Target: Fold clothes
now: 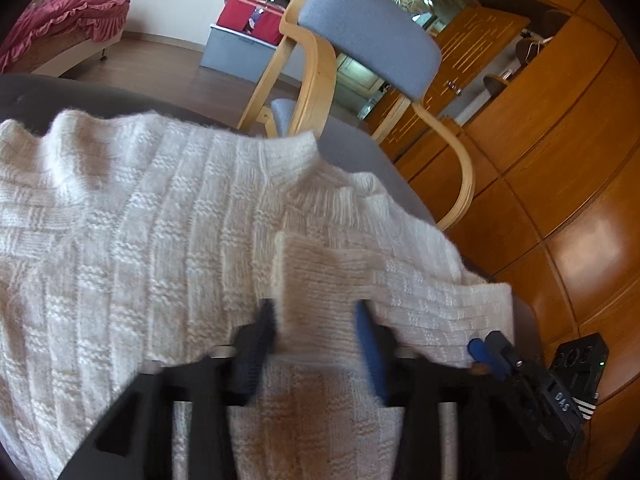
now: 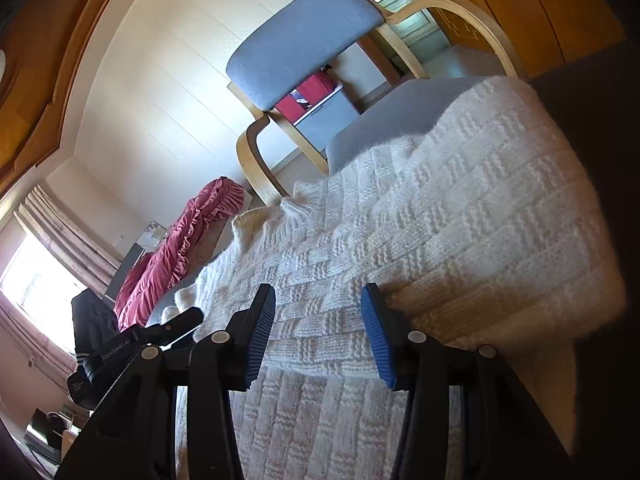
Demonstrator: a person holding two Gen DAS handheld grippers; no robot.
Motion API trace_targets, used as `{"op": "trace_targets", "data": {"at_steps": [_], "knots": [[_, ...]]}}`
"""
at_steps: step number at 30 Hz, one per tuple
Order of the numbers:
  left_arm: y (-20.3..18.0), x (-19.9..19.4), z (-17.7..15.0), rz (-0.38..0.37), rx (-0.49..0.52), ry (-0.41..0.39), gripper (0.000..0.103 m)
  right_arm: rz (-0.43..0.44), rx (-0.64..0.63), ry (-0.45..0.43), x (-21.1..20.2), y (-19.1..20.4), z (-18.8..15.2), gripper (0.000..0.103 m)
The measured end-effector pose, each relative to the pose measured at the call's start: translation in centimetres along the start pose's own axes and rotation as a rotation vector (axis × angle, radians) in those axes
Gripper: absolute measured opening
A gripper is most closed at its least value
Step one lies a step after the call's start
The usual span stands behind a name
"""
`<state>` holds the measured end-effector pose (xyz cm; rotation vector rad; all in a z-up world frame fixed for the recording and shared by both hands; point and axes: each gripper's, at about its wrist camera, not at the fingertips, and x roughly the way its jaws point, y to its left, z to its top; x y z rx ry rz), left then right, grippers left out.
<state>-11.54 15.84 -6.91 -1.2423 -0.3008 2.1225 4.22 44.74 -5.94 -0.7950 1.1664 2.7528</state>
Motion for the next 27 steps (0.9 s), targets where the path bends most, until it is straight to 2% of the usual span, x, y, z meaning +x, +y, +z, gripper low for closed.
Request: {"op": "trace_targets", "data": {"at_steps": [3, 7, 13, 15, 19, 22, 27], "knots": [[-0.8, 0.2, -0.1, 0.033, 0.025, -0.008, 0.007, 0.004, 0.002, -0.002, 0.0, -0.1, 0.0, 0.048], [-1.3, -2.2, 1.4, -0.026, 0.026, -0.096, 0.006, 0.016, -0.002, -0.011, -0.6, -0.1, 0.1, 0.048], [-0.4, -5.0, 4.4, 0.003, 0.002, -0.196, 0.006, 0.043, -0.026, -0.011, -0.8, 0.4, 0.1, 0.048], [0.9, -5.2, 4.2, 0.022, -0.033, -0.211, 0.006, 0.072, -0.039, 0.022, -0.6, 0.6, 0.0, 0.048], [3.9, -4.9, 3.4, 0.045, -0.115, -0.228, 0.006, 0.180, -0.027, 0.141, 0.3, 0.7, 0.0, 0.048], [5.7, -4.7, 2.2, 0.043, -0.150, -0.251, 0.006, 0.154, -0.052, 0.138, -0.8, 0.4, 0.7, 0.048], [7.7, -4.0, 0.5, -0.009, -0.179, -0.293, 0.006, 0.094, -0.136, 0.126, -3.0, 0.1, 1.8, 0.048]]}}
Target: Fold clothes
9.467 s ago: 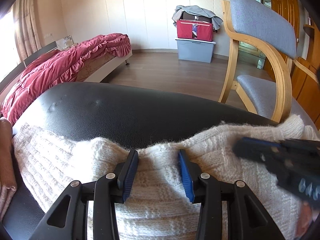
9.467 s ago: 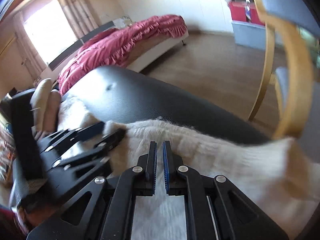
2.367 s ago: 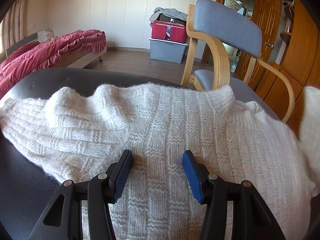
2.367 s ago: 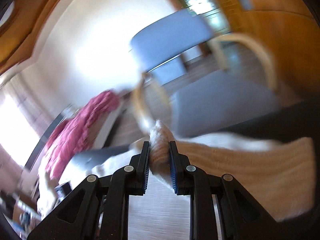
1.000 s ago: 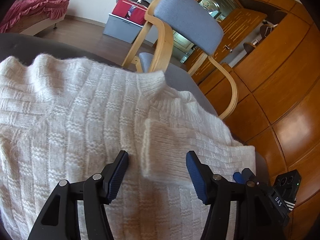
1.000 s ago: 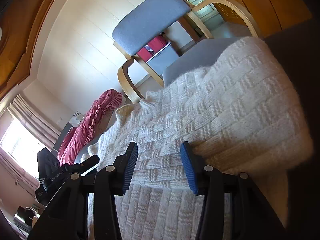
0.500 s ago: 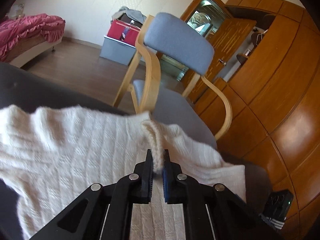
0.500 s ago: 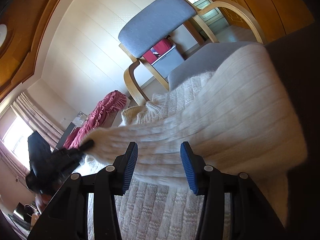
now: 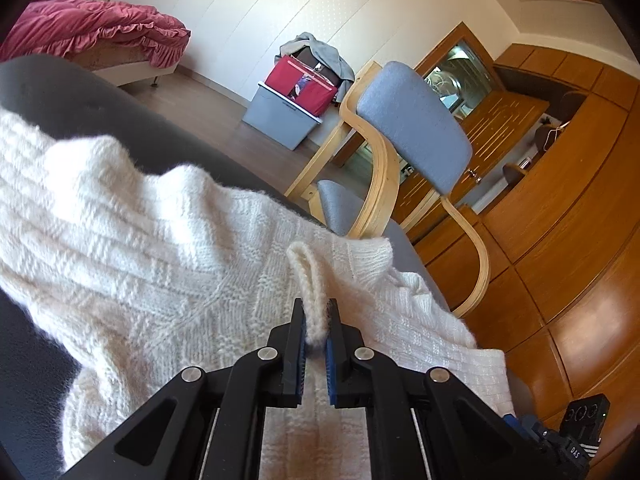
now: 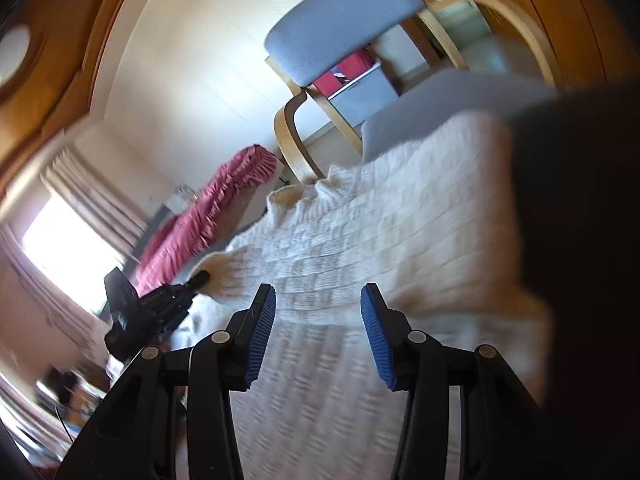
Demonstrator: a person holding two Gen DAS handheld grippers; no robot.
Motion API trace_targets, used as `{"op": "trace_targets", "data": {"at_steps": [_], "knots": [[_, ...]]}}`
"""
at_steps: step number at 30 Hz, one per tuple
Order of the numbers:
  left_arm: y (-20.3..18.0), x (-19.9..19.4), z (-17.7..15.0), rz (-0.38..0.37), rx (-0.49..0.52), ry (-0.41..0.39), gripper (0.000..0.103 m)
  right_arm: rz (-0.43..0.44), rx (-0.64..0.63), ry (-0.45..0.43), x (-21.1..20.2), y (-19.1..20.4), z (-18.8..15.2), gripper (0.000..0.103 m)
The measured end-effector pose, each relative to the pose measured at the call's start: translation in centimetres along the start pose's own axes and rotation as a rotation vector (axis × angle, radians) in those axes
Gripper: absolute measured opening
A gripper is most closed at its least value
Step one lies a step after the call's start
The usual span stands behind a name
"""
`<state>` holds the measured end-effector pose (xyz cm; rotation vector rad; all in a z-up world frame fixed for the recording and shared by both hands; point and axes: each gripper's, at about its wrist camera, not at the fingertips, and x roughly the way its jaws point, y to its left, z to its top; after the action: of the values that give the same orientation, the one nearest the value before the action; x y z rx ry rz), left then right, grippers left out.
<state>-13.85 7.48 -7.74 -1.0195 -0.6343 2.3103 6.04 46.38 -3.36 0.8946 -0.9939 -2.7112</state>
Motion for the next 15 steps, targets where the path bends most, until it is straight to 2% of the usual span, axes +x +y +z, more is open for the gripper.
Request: {"op": "trace_targets", "data": {"at_steps": [2, 5, 10, 12, 15], "knots": [[0.2, 0.2, 0.0, -0.021, -0.024, 0.010, 0.006, -0.021, -0.043, 0.024, -0.6, -0.2, 0.0, 0.048], [0.5, -0.1, 0.1, -0.039, -0.041, -0.016, 0.006, -0.052, -0.096, 0.076, -0.6, -0.4, -0.6, 0.048], [1.1, 0.0, 0.3, -0.069, -0.080, -0.015, 0.006, -0.141, -0.129, 0.135, 0.4, -0.9, -1.2, 0.048], [1.3, 0.3, 0.3, -0.074, -0.099, -0.005, 0.007, -0.186, -0.139, 0.135, 0.4, -1.1, -1.2, 0.047], [1.3, 0.6, 0.3, -0.068, -0.102, 0.006, 0.007, -0.273, -0.153, 0.087, -0.2, -1.5, -0.7, 0.042]]}}
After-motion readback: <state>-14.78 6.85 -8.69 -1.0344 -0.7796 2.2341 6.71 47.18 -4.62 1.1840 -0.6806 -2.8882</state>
